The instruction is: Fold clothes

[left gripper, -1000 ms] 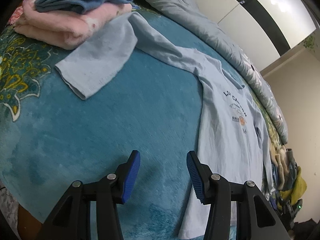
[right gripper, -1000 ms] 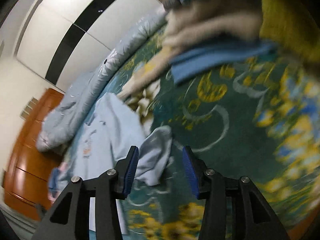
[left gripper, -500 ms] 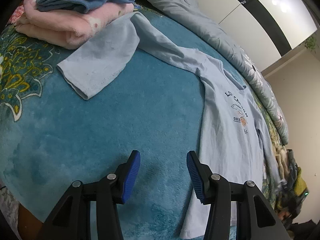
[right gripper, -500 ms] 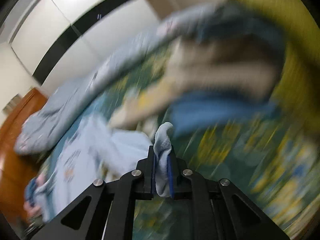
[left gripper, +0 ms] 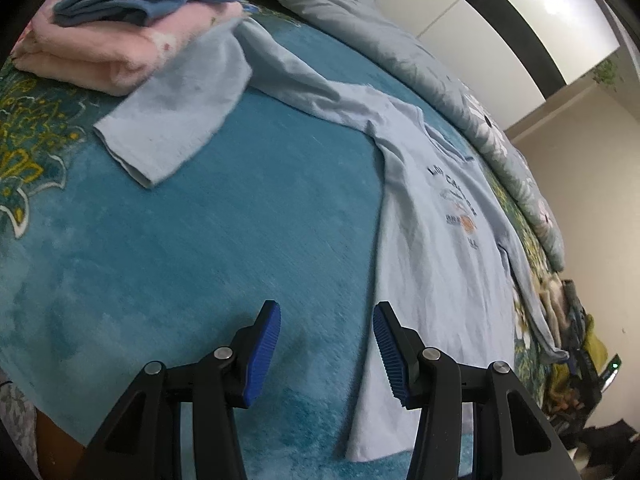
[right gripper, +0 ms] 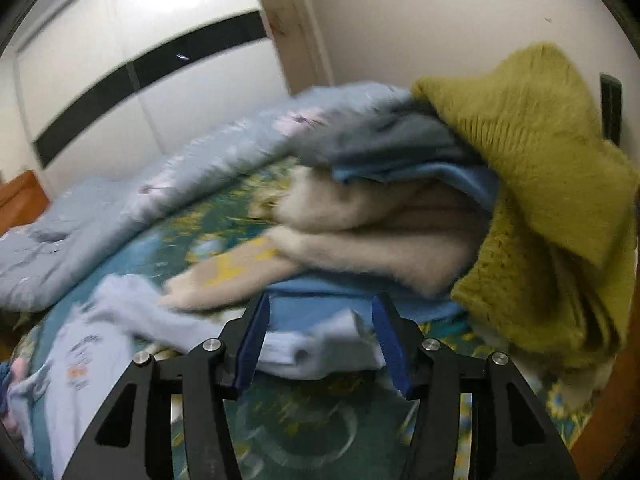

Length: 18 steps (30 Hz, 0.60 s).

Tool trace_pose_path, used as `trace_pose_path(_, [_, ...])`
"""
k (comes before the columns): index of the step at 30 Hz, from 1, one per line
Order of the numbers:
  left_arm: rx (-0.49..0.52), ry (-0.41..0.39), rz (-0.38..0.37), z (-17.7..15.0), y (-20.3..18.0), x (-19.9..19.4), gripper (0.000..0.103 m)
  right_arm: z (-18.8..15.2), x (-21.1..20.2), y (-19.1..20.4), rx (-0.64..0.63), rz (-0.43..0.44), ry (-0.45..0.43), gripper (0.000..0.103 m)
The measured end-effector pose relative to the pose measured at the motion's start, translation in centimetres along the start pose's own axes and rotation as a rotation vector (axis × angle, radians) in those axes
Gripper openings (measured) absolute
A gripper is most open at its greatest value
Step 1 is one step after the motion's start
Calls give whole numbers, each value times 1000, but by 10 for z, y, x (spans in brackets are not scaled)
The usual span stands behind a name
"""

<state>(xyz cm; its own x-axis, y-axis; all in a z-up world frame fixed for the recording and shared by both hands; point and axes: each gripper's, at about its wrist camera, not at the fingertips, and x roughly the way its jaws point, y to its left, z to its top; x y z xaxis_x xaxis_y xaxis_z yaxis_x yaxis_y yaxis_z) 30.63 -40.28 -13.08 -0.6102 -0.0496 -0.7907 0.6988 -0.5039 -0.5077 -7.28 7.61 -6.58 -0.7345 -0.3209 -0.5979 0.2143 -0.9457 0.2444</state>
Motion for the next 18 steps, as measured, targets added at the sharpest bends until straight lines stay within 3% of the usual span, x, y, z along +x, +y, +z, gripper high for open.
trace_pose_path(2, [16,18,-7,-6,-5,3,52,-21,-21,19,-49,118,32,55])
trace_pose_path(6, [53,50,-17,-18,-15,7,52,-72,-29,57,-121,374,248,55])
trace_pose_path(7, [63,60,-19,-22,-17,8,52,-83,-31,64,-133,393,265,55])
trace_pose_path(11, [100,96,-28,-37,-22,13,52,-98,-40,60,-148,323,221,55])
trace_pose_path(14, [130,75,-26,-46,-25,12,53,-110,-29,49,-42,404,322,55])
trace_pose_path(18, [128,60,-46,-51,-24,9,53,-137,-14,58,-23,416,421,55])
